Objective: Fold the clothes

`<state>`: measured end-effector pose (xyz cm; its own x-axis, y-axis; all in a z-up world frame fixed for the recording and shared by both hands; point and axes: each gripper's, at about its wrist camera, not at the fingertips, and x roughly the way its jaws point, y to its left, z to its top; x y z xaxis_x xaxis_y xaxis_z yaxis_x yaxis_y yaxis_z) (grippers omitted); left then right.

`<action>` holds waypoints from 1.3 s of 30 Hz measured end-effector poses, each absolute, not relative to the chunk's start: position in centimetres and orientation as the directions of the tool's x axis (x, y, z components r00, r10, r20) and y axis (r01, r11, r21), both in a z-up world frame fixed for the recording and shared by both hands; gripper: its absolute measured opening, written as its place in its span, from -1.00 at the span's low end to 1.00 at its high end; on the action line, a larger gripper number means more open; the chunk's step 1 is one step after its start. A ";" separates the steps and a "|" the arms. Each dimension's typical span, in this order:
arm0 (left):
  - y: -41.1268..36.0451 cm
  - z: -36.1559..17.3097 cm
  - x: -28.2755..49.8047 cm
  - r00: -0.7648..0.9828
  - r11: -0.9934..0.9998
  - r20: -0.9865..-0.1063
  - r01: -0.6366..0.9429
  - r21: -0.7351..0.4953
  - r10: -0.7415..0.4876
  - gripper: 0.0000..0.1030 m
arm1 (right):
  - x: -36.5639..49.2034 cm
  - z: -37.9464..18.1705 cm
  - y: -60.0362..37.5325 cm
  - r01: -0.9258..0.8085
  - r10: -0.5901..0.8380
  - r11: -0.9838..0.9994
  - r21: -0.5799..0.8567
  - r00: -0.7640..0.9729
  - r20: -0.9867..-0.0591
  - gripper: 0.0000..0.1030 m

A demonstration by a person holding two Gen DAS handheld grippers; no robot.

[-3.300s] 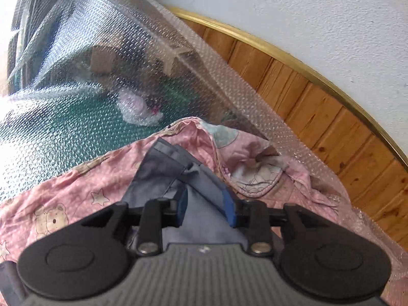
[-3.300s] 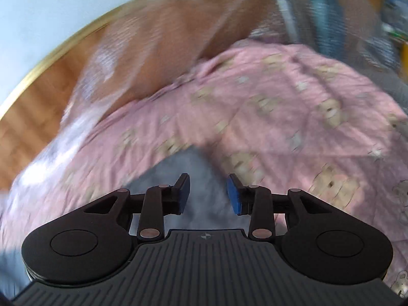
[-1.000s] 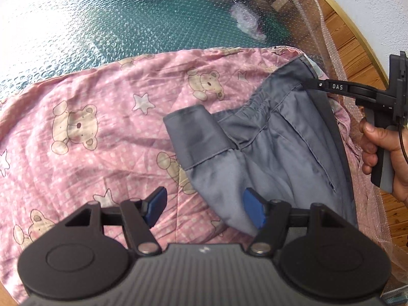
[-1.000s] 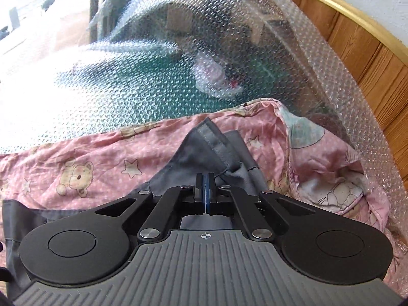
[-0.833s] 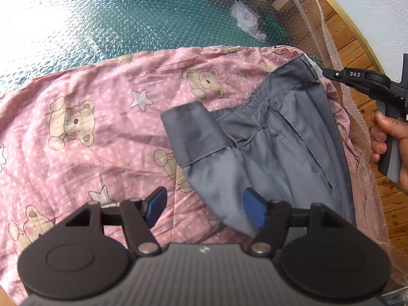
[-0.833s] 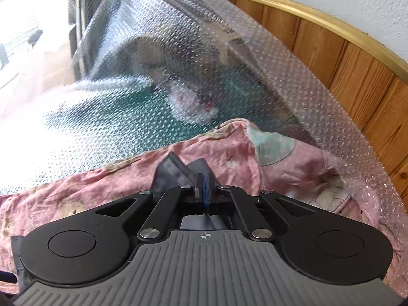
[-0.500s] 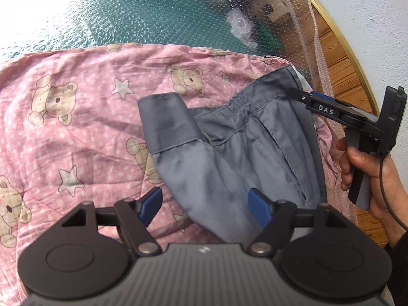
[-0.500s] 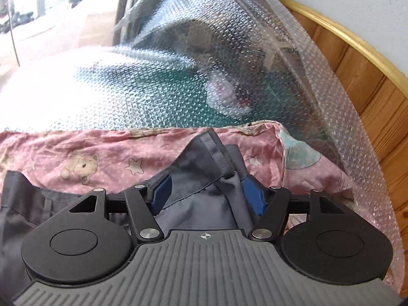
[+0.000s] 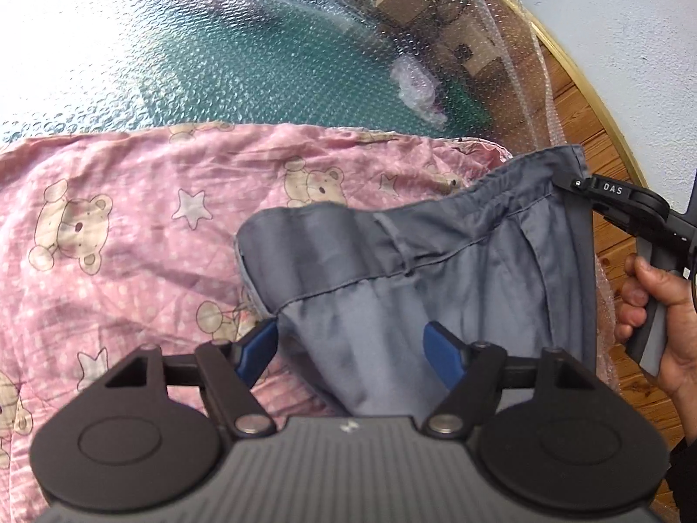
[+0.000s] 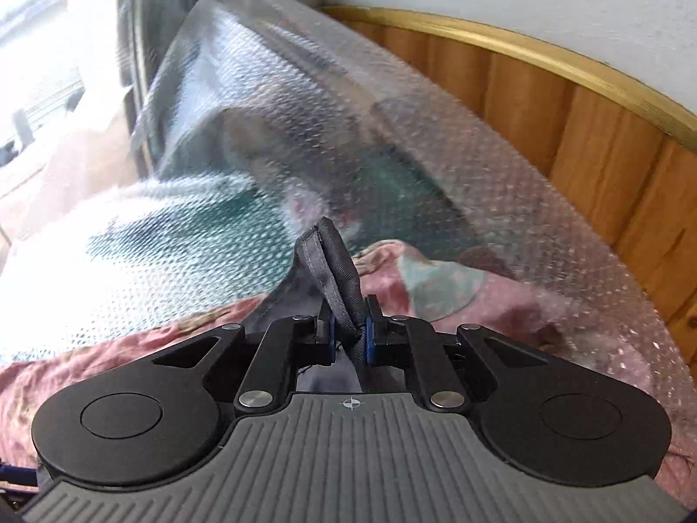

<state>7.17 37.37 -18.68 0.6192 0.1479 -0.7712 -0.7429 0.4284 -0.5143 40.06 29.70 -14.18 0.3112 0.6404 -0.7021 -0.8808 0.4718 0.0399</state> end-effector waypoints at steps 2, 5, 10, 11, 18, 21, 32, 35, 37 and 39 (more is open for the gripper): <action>37.5 -19.0 8.0 0.614 0.442 -0.775 -0.743 -0.503 0.150 0.43 | 42.2 -16.2 29.8 -0.857 0.577 0.515 0.030 0.320 -0.751 -0.81; 37.8 -18.8 8.4 0.620 0.459 -0.768 -0.735 -0.499 0.159 0.41 | 42.7 -18.9 30.5 -0.848 0.507 0.530 -0.008 0.324 -0.799 -0.81; 39.0 -19.0 8.4 0.615 0.431 -0.775 -0.745 -0.509 0.147 0.37 | 40.7 -18.2 29.8 -0.844 0.568 0.533 0.052 0.312 -0.761 0.21; 39.1 -18.8 8.1 0.617 0.422 -0.774 -0.745 -0.516 0.142 0.36 | 39.9 -17.5 29.0 -0.831 0.568 0.556 0.026 0.357 -0.741 0.25; 39.4 -18.6 2.8 0.675 0.281 -0.727 -0.727 -0.627 0.124 0.41 | 28.9 -13.4 20.3 -0.919 0.718 0.376 0.121 0.206 -0.665 0.45; 40.1 -19.9 1.5 0.693 0.194 -0.712 -0.719 -0.668 0.113 0.41 | 22.0 -14.5 20.9 -0.984 0.703 0.136 0.112 0.016 -0.711 0.56; 40.7 -23.3 3.8 0.853 0.251 -0.520 -0.510 -0.823 0.030 0.48 | 26.6 -15.6 21.9 -0.897 0.643 0.316 0.307 -0.036 -0.765 -1.00; 40.4 -24.3 5.7 0.904 0.255 -0.428 -0.411 -0.875 -0.014 0.41 | 27.2 -15.4 21.0 -0.866 0.666 0.328 0.377 -0.071 -0.742 -1.00; 40.3 -24.6 6.9 0.921 0.260 -0.386 -0.359 -0.896 -0.059 -0.26 | 27.3 -15.3 20.6 -0.851 0.675 0.345 0.396 -0.068 -0.735 -1.00; 40.5 -24.0 7.1 0.916 0.266 -0.388 -0.352 -0.898 -0.100 -0.98 | 27.3 -15.3 20.3 -0.840 0.685 0.358 0.408 -0.061 -0.726 -1.00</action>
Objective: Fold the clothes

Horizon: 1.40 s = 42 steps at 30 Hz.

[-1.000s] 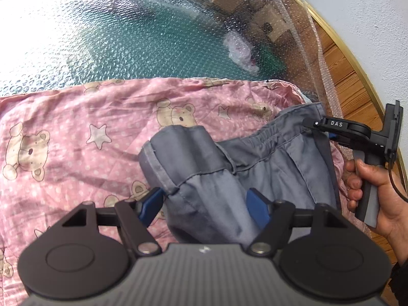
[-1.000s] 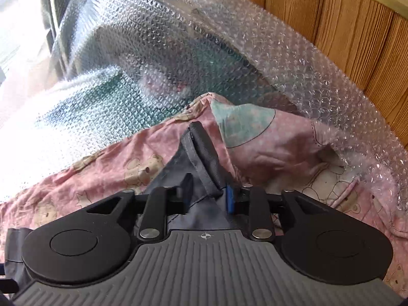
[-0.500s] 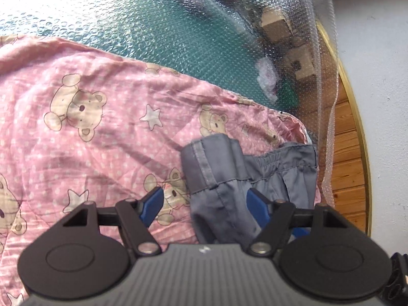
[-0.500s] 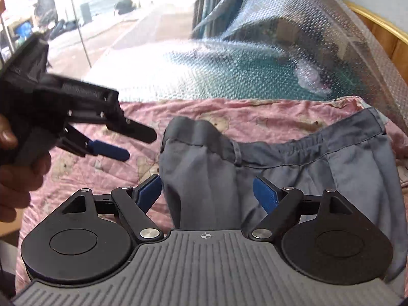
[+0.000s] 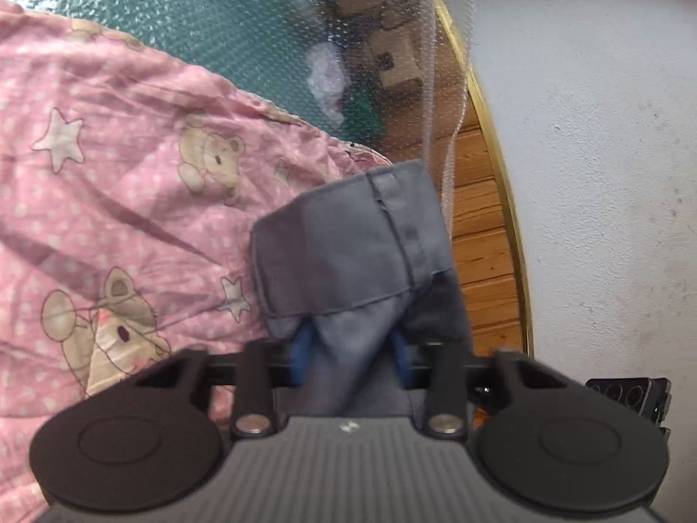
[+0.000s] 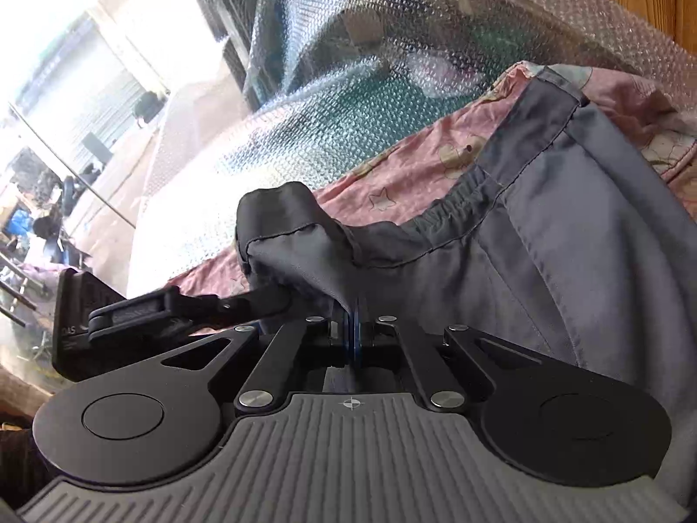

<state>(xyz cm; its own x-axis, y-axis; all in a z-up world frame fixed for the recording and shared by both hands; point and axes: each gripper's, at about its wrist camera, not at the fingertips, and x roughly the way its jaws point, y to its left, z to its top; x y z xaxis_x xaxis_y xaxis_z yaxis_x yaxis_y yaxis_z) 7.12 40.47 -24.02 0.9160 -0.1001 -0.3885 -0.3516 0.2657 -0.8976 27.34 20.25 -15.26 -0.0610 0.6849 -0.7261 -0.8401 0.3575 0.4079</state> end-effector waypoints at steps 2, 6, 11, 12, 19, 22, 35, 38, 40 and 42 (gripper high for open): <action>41.3 -22.9 5.0 0.890 0.274 -0.450 -0.415 -0.868 -0.077 -0.98 | 26.9 -14.7 19.9 -0.843 0.698 0.341 0.416 -0.069 -0.713 -0.87; 42.8 -22.5 1.5 0.787 0.290 -0.614 -0.576 -0.765 -0.059 -0.96 | 23.8 -13.0 18.3 -0.881 0.740 0.244 0.405 -0.101 -0.665 0.06; 43.1 -23.4 -0.5 0.709 0.253 -0.705 -0.685 -0.684 0.014 -0.55 | 21.0 -16.1 15.6 -0.901 0.644 0.287 0.324 -0.068 -0.762 0.05; 43.0 -22.9 -0.9 0.697 0.261 -0.715 -0.699 -0.666 0.041 -0.44 | 20.8 -16.3 14.5 -0.895 0.644 0.299 0.330 -0.066 -0.762 0.05; 40.3 -16.0 -0.1 0.715 0.420 -0.687 -0.666 -0.617 0.126 -0.10 | 20.0 -18.3 8.5 -0.836 0.644 0.377 0.399 -0.073 -0.761 0.07; 38.9 -14.7 4.8 0.693 0.488 -0.715 -0.657 -0.574 0.091 0.24 | 19.0 -18.4 9.5 -0.854 0.659 0.351 0.384 -0.066 -0.749 0.07; 38.4 -21.0 2.2 0.793 0.312 -0.609 -0.582 -0.751 0.014 -0.98 | 14.3 -17.7 10.0 -0.937 0.706 0.213 0.275 -0.047 -0.707 -0.93; 38.9 -24.4 0.3 0.806 0.192 -0.592 -0.580 -0.791 -0.003 -0.91 | 14.2 -19.0 9.9 -0.936 0.669 0.236 0.261 -0.039 -0.742 -0.60; 38.9 -22.5 1.0 0.769 0.280 -0.638 -0.622 -0.731 0.042 -0.76 | 14.1 -19.9 9.9 -0.938 0.637 0.246 0.245 -0.034 -0.770 -0.41; 38.0 -19.6 2.5 0.698 0.410 -0.704 -0.685 -0.602 0.133 -0.42 | 14.1 -20.1 9.7 -0.935 0.629 0.254 0.247 -0.034 -0.777 -0.39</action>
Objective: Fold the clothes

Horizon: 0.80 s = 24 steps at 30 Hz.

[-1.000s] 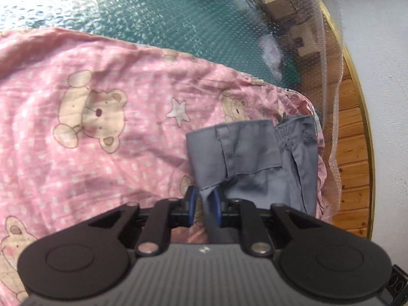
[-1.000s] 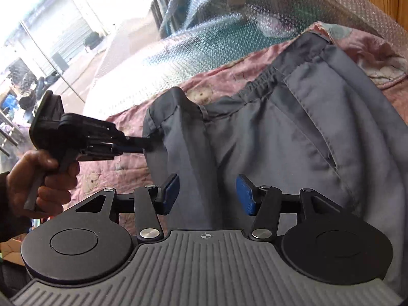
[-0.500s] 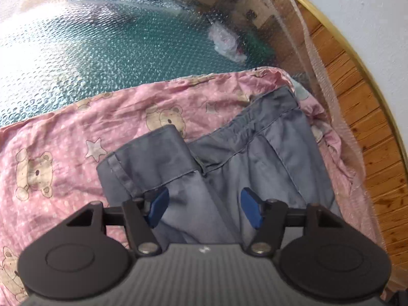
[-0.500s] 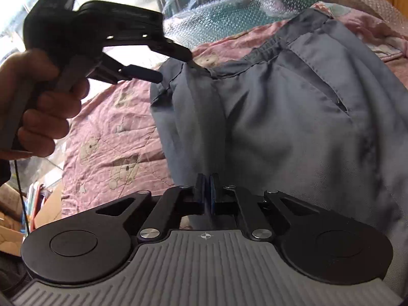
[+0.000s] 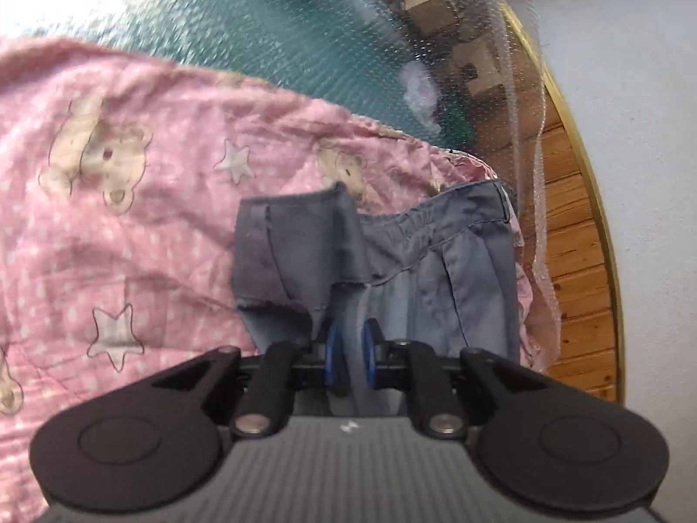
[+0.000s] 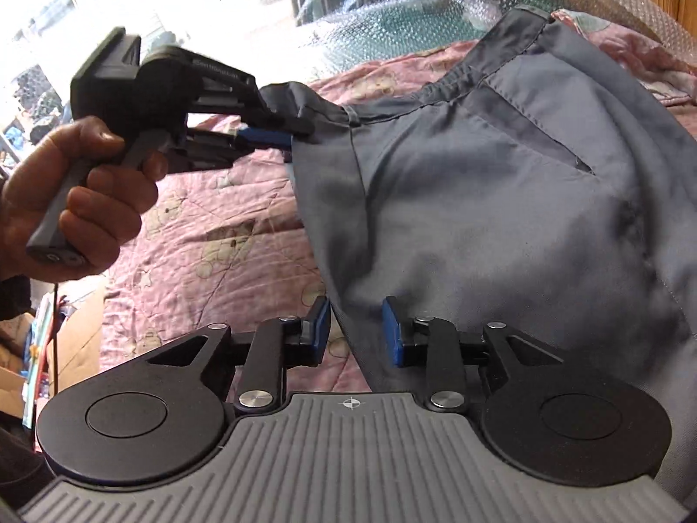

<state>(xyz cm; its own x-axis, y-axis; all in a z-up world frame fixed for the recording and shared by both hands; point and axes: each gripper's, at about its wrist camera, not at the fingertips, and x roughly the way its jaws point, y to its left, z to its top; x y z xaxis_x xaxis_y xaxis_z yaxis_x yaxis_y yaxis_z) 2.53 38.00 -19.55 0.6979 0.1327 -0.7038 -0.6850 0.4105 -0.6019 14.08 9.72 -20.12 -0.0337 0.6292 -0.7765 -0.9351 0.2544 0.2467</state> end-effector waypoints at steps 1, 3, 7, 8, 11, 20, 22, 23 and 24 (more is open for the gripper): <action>37.4 -18.0 3.5 0.655 0.473 -0.733 -0.713 -0.518 0.185 -0.39 | 14.1 -20.2 9.6 -0.934 0.625 0.259 0.247 -0.033 -0.780 -0.39; 36.2 -16.0 6.0 0.575 0.583 -0.773 -0.736 -0.345 0.268 0.05 | 14.0 -20.4 9.5 -0.931 0.618 0.272 0.244 -0.025 -0.786 -0.36; 35.5 -17.2 11.4 0.376 0.596 -0.865 -0.795 -0.116 0.333 0.10 | 13.6 -21.0 9.6 -0.919 0.608 0.306 0.248 -0.012 -0.794 -0.26; 36.0 -17.3 11.5 0.416 0.590 -0.859 -0.788 -0.176 0.299 -0.64 | 13.6 -21.0 9.5 -0.914 0.611 0.318 0.251 -0.005 -0.791 -0.26; 37.7 -16.4 9.6 0.658 0.562 -0.727 -0.683 -0.467 0.196 -0.88 | 13.7 -20.5 8.9 -0.899 0.634 0.354 0.259 0.027 -0.773 -0.26; 44.3 -26.8 2.5 0.894 0.259 -0.448 -0.430 -0.865 -0.012 -0.89 | 14.2 -20.0 8.0 -0.845 0.666 0.425 0.325 0.049 -0.744 0.13; 43.8 -26.2 1.2 0.913 0.237 -0.408 -0.396 -0.887 -0.001 -0.88 | 13.9 -20.4 8.4 -0.855 0.635 0.420 0.305 0.037 -0.772 0.12; 43.6 -25.8 0.7 0.913 0.234 -0.408 -0.399 -0.887 0.009 -0.85 | 13.8 -20.3 8.3 -0.855 0.635 0.413 0.313 0.025 -0.772 0.12; 43.3 -25.4 0.2 0.911 0.234 -0.413 -0.406 -0.884 0.019 -0.77 | 13.9 -20.2 8.2 -0.852 0.638 0.409 0.327 0.011 -0.770 0.09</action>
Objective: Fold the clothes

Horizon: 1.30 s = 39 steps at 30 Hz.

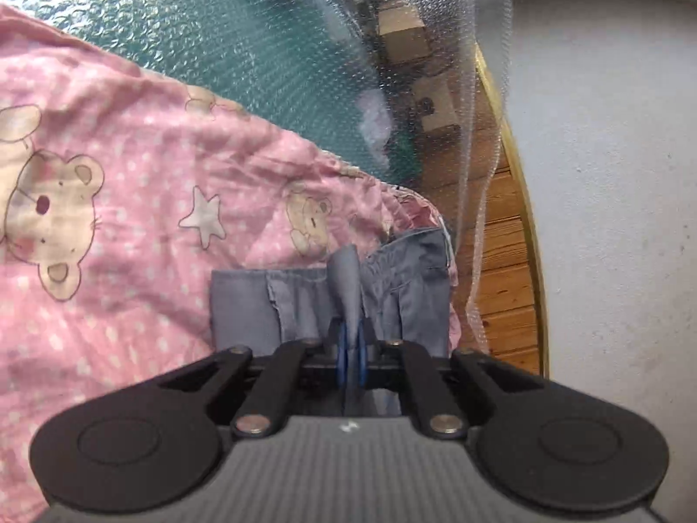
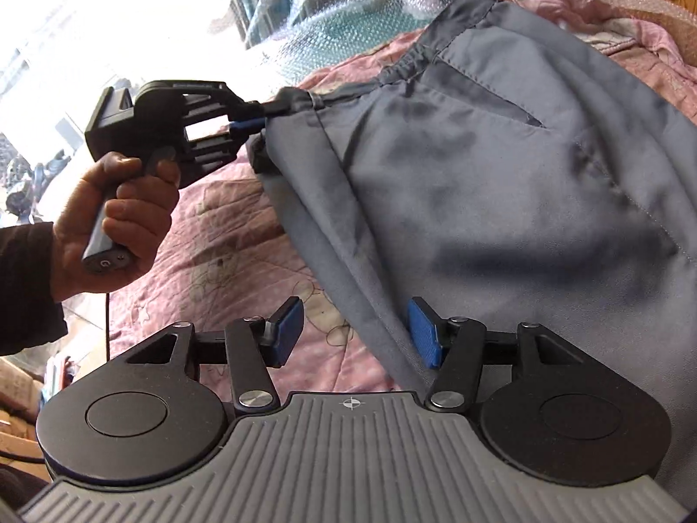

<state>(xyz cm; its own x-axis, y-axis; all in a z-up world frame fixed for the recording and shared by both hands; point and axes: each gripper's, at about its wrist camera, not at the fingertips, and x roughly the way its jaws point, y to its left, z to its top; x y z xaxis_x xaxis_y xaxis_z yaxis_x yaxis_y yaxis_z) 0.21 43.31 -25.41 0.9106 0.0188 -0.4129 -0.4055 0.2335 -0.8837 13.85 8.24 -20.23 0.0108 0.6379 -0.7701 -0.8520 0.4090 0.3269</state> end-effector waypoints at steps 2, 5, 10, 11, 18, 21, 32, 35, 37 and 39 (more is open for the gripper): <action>43.0 -23.8 0.0 0.880 0.271 -0.473 -0.466 -0.842 0.045 -0.48 | 14.1 -20.2 8.3 -0.848 0.634 0.408 0.339 -0.004 -0.773 0.00; 42.3 -21.0 1.1 0.808 0.357 -0.579 -0.576 -0.735 0.112 0.08 | 14.2 -20.1 8.8 -0.856 0.628 0.394 0.333 -0.014 -0.778 -0.04; 41.3 -17.8 3.5 0.718 0.483 -0.671 -0.661 -0.574 0.184 0.06 | 13.4 -19.3 10.7 -0.877 0.635 0.357 0.322 -0.026 -0.772 -0.10; 41.2 -17.4 3.1 0.719 0.492 -0.664 -0.663 -0.565 0.207 0.08 | 13.4 -18.7 11.2 -0.878 0.649 0.355 0.322 -0.017 -0.761 -0.12; 42.1 -18.1 -0.9 0.691 0.514 -0.685 -0.683 -0.518 0.228 -0.01 | 15.1 -13.3 19.6 -0.921 0.725 0.305 0.241 0.060 -0.686 0.11; 41.7 -18.5 0.0 0.674 0.613 -0.716 -0.647 -0.454 0.181 -0.02 | 14.8 -14.6 25.4 -0.962 0.661 0.223 0.158 0.030 -0.750 0.14; 40.7 -20.4 6.0 0.561 0.780 -0.796 -0.594 -0.198 0.226 -0.01 | 14.6 -13.7 27.7 -0.966 0.642 0.258 0.024 0.153 -0.752 -1.00; 41.1 -19.8 4.8 0.585 0.774 -0.782 -0.591 -0.228 0.217 -0.08 | 14.6 -14.1 28.5 -0.962 0.636 0.269 0.056 0.133 -0.760 -0.10; 41.2 -19.8 3.8 0.587 0.774 -0.784 -0.586 -0.240 0.201 -0.08 | 15.0 -15.3 29.3 -0.956 0.618 0.289 0.042 0.153 -0.771 0.23; 40.8 -20.0 3.6 0.592 0.791 -0.787 -0.559 -0.247 0.172 -0.08 | 16.0 -16.7 30.3 -0.948 0.597 0.308 0.076 0.131 -0.791 0.23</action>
